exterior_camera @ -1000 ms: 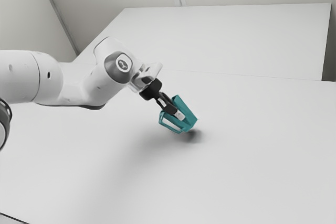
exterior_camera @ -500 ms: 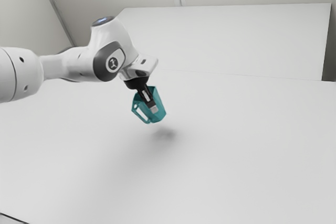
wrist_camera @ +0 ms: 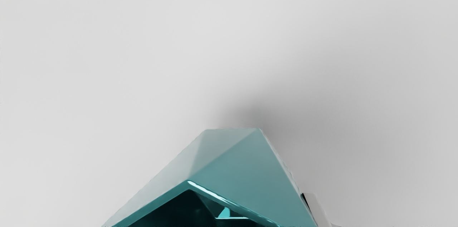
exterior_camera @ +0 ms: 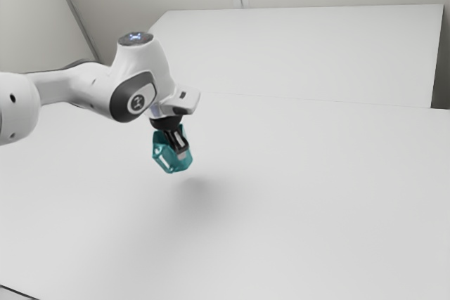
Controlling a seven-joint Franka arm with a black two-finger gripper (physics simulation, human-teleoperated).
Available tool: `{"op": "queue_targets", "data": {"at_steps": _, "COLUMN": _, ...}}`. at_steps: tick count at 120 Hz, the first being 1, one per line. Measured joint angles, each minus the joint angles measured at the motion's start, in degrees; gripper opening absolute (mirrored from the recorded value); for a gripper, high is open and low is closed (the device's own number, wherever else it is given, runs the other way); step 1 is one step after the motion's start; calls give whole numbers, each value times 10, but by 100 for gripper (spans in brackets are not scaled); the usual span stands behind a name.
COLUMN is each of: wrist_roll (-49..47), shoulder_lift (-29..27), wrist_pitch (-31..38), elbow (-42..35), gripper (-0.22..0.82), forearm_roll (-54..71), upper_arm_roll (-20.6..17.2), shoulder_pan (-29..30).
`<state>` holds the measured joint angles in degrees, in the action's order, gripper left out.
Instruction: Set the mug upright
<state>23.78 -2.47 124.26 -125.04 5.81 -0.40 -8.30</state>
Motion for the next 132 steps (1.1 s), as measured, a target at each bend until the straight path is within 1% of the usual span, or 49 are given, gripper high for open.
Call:
{"op": "queue_targets", "data": {"at_steps": 24, "wrist_roll": -54, "shoulder_lift": -20, "wrist_pitch": 5, "elbow": -30, "gripper": -18, "forearm_roll": 20, "upper_arm_roll": -7, "shoulder_pan": -6}}
{"op": "queue_targets", "data": {"at_steps": 40, "wrist_roll": -86, "shoulder_lift": -33, "wrist_pitch": 22, "elbow": -63, "gripper": -18, "forearm_roll": 28, "upper_arm_roll": -11, "shoulder_pan": -6}}
{"op": "queue_targets", "data": {"at_steps": 64, "wrist_roll": -132, "shoulder_lift": -39, "wrist_pitch": 41, "elbow": -90, "gripper": -18, "forearm_roll": 34, "upper_arm_roll": -18, "shoulder_pan": -6}}
{"op": "queue_targets", "data": {"at_steps": 132, "wrist_roll": -240, "shoulder_lift": -50, "wrist_pitch": 61, "elbow": -120, "gripper": -18, "forearm_roll": 74, "upper_arm_roll": -21, "shoulder_pan": 5}}
